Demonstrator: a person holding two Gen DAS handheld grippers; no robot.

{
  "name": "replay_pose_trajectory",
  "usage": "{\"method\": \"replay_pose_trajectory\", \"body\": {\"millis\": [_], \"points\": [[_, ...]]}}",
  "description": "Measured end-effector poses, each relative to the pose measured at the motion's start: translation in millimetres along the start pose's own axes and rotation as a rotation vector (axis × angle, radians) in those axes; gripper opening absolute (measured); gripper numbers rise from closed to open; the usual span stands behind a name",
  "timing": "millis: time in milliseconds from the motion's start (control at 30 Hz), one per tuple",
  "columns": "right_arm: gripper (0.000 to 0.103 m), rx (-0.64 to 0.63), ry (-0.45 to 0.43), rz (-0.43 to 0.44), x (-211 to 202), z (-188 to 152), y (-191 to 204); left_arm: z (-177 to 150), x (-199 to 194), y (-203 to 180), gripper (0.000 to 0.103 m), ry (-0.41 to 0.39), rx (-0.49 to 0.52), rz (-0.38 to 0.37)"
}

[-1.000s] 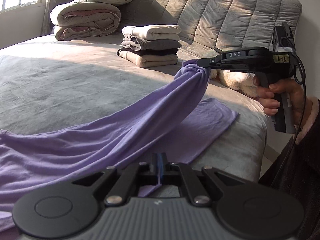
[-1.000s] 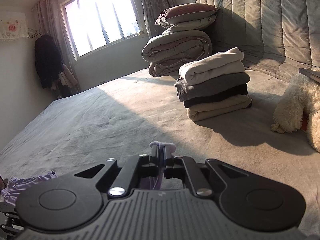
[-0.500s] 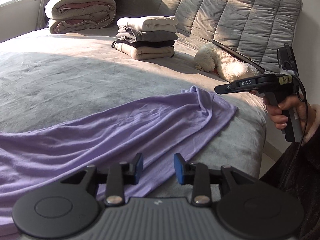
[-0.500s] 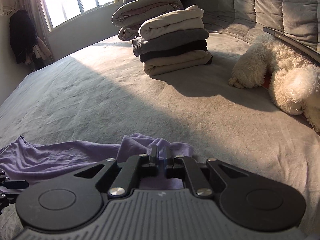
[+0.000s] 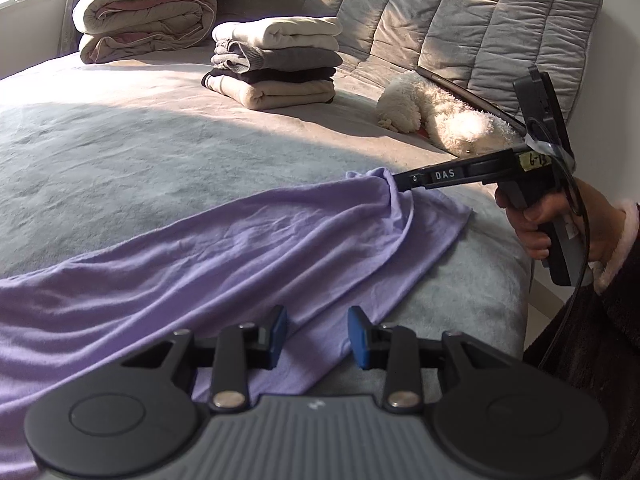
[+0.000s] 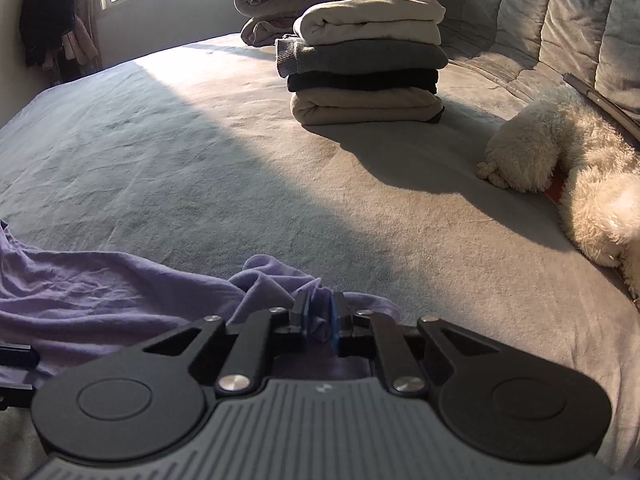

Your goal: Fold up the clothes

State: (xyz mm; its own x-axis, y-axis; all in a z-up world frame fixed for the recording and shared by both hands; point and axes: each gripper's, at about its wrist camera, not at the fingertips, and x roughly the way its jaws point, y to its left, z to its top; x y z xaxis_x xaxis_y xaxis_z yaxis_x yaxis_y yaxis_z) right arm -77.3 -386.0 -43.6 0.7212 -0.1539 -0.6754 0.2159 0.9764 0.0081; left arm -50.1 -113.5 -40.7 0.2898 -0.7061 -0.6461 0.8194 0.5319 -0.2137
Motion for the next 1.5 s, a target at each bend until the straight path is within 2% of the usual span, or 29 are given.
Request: {"method": "replay_pose_trajectory", "body": {"millis": [200,333,600,700,800,867,933,1000,1067,1133,1233,1333,1367,1433,1500], "points": [[0.003,-0.050,-0.091,-0.039,-22,-3,-2,3,7,-6,0.034,0.003,0.018,-0.002],[0.003,-0.038,-0.099,-0.071,-32,-3,-11,6,13,-12,0.034,-0.001,0.032,-0.005],[0.003,-0.069,-0.014,-0.118,-44,-11,-18,10,23,-26,0.034,0.001,0.094,0.000],[0.003,-0.088,0.088,-0.136,-40,-18,-23,10,25,-26,0.034,0.002,0.096,-0.002],[0.003,-0.085,0.155,-0.107,-33,-23,-30,11,26,-25,0.034,0.001,0.093,-0.005],[0.004,-0.061,0.121,-0.070,-37,-20,-33,11,27,-25,0.034,0.000,0.096,-0.005],[0.019,-0.033,0.075,-0.036,-41,-15,-36,11,28,-25,0.033,-0.001,0.100,-0.005],[0.026,-0.007,0.036,-0.007,-41,-10,-39,11,28,-26,0.033,-0.002,0.103,-0.003],[0.027,0.030,0.019,0.024,-35,-3,-42,11,29,-27,0.029,-0.005,0.109,0.006],[0.027,0.047,0.017,0.052,-28,0,-42,11,30,-27,0.017,-0.008,0.113,0.017],[0.027,0.040,0.029,0.088,-16,3,-37,12,30,-25,0.006,-0.009,0.101,0.016],[0.027,0.024,0.061,0.099,-1,3,-30,13,30,-24,0.001,-0.009,0.095,0.007],[0.027,0.014,0.068,0.088,3,1,-28,13,30,-24,0.001,-0.011,0.093,0.004],[0.004,-0.013,0.049,0.055,4,0,-25,14,28,-24,0.000,-0.015,0.094,-0.003],[0.003,-0.026,0.020,0.028,2,-1,-23,14,25,-24,0.000,-0.017,0.100,-0.018]]}}
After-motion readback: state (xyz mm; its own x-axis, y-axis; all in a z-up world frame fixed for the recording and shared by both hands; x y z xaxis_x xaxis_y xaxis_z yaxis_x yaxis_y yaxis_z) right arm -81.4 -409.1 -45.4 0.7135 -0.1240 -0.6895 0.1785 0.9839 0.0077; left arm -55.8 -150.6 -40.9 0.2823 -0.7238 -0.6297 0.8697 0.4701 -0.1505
